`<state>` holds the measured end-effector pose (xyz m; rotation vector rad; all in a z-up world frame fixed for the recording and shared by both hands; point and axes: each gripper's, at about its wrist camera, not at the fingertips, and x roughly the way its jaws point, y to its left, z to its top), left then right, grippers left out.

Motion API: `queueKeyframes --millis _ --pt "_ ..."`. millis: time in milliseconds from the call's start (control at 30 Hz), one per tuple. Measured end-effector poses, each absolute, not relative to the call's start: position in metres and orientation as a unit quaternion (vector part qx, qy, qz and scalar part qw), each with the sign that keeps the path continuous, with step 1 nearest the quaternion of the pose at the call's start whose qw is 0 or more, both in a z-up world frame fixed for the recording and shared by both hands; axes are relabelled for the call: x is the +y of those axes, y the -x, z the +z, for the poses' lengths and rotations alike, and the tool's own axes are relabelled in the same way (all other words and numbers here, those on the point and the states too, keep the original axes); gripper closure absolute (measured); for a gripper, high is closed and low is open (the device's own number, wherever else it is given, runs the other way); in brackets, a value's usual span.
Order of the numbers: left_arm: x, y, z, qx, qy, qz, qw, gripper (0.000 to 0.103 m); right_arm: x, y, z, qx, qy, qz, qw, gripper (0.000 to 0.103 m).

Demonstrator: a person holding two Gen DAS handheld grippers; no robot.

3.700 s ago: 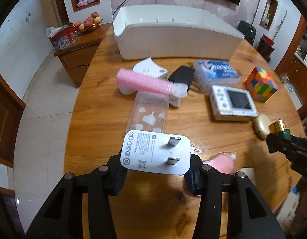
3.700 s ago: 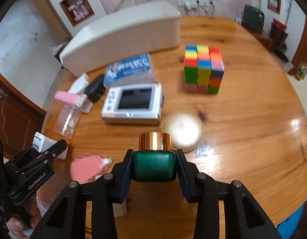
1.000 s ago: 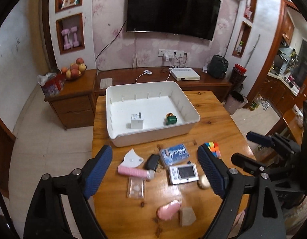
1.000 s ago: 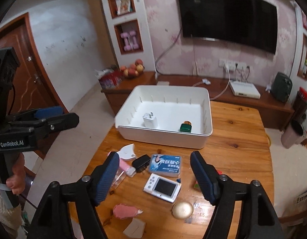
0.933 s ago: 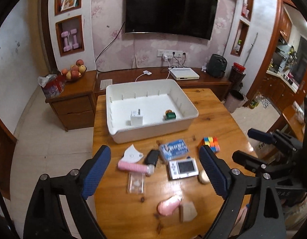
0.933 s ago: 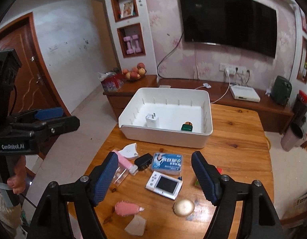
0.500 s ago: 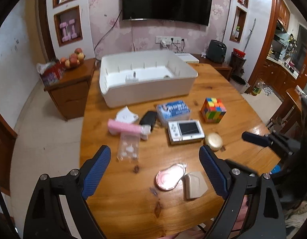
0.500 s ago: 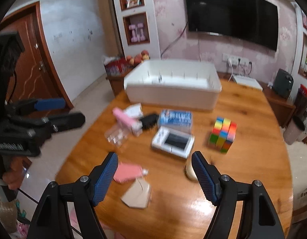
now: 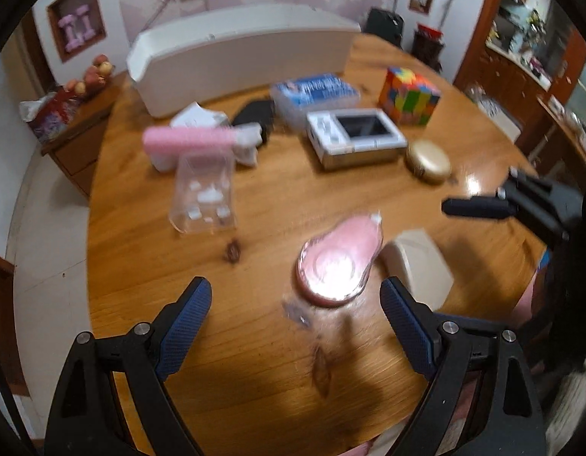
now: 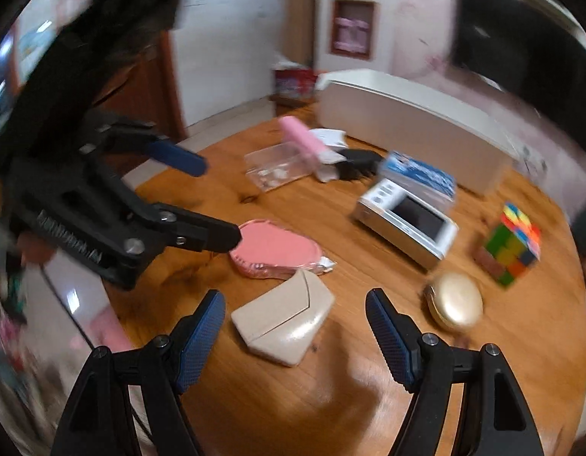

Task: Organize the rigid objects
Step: 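Grasp the beige pouch with the right tool while the left tool grasps the pink compact, then carry the pouch and pink compact over the white bin with both tools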

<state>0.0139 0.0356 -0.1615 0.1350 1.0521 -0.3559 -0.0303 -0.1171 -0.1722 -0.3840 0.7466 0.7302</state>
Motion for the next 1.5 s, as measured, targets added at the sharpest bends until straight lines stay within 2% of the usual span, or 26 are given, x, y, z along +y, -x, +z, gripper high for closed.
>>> queueKeyframes --millis 300,567,633,933,1033,1100,1167,1500 --pt "0.023 -0.021 -0.181 0.534 -0.120 -0.225 0.806 0.011 -0.112 0.023 -0.190 0.327 0.285 0.440 0.786 0.026" --pt "0.015 -0.022 -0.182 0.544 -0.166 -0.242 0.786 0.011 -0.102 0.001 -0.197 0.344 0.280 0.503 0.742 0.026" --pt "0.012 -0.022 -0.183 0.546 -0.170 -0.249 0.782 0.011 -0.103 -0.003 -0.198 0.360 0.261 0.515 0.733 0.041" --pt "0.000 -0.029 -0.181 0.538 -0.192 -0.273 0.774 0.012 -0.122 0.010 -0.196 0.379 0.240 0.475 0.757 0.041" --pt "-0.004 -0.039 -0.179 0.531 -0.194 -0.281 0.775 0.021 -0.132 0.017 -0.195 0.381 0.227 0.465 0.767 0.041" --pt "-0.004 -0.044 -0.175 0.526 -0.190 -0.285 0.778 0.038 -0.138 0.017 -0.196 0.384 0.218 0.456 0.773 0.041" --pt "-0.003 -0.045 -0.172 0.521 -0.186 -0.286 0.782 0.050 -0.144 0.015 -0.195 0.389 0.207 0.451 0.776 0.041" --pt "0.016 -0.036 -0.163 0.527 -0.090 -0.224 0.814 0.050 -0.153 0.004 -0.193 0.399 0.160 0.422 0.798 0.041"
